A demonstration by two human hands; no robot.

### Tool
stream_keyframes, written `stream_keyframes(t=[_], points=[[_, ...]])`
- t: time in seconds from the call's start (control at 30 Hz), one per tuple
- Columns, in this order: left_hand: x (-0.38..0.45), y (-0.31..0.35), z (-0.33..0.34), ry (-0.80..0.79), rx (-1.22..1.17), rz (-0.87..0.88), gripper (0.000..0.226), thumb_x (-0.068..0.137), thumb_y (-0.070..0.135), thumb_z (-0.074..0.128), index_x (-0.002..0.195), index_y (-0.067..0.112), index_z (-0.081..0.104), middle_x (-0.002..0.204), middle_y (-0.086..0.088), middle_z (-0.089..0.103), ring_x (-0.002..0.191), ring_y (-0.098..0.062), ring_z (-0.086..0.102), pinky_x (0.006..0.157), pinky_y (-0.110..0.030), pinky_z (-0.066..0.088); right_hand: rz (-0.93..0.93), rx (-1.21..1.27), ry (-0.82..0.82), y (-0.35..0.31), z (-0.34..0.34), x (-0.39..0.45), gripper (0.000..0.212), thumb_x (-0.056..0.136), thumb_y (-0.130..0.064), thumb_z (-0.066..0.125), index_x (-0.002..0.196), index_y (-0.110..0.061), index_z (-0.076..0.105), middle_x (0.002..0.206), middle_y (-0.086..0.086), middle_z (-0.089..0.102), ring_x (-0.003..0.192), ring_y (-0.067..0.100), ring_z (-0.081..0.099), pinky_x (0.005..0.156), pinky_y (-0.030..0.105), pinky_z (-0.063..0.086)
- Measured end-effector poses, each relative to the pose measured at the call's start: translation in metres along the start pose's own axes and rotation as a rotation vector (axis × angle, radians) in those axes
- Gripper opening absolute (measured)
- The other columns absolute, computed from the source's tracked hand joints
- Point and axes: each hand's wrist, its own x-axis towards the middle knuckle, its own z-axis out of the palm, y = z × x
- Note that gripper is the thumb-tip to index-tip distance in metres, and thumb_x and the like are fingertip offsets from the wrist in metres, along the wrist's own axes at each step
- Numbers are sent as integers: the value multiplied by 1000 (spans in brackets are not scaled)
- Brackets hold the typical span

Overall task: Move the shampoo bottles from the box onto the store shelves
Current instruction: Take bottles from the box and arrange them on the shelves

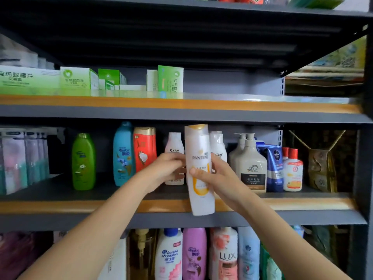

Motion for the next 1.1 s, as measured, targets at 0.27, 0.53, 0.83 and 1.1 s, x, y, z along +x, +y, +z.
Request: stream_keyframes(t=[0.27, 0.53, 0.83, 1.1], points=[[-27, 12, -44, -77, -239, 72, 26, 86, -2, 54, 101, 16, 65, 98, -4, 72, 92, -17, 66, 81, -30, 53, 26, 127, -10, 0, 37, 26, 39, 85, -7, 65, 121, -8, 51, 110, 17, 65, 99, 29, 65, 88, 42, 54], [-20, 0, -44, -256, -66, -27, 68, 78, 7, 68, 130, 36, 36, 118, -6, 65, 107, -18, 64, 88, -34, 52, 111, 126, 49, -4, 49, 49, 38, 85, -8, 66, 118, -3, 48, 96, 11, 63, 83, 21, 65, 76, 35, 56], [-1, -7, -43, -268, -193, -72, 62, 67, 14, 73, 123, 29, 52, 114, -8, 68, 103, -23, 65, 86, -38, 52, -10, -618, 368, -14, 41, 44, 26, 89, -17, 58, 110, -3, 59, 106, 9, 66, 100, 23, 61, 87, 30, 48], [11, -12, -27, -206, -288, -187, 36, 78, 19, 65, 112, 10, 60, 93, -8, 72, 80, -19, 70, 65, -32, 57, -104, -718, 435, -7, 8, 15, 14, 89, -9, 53, 99, -7, 63, 88, 0, 62, 86, 15, 59, 76, 19, 44]])
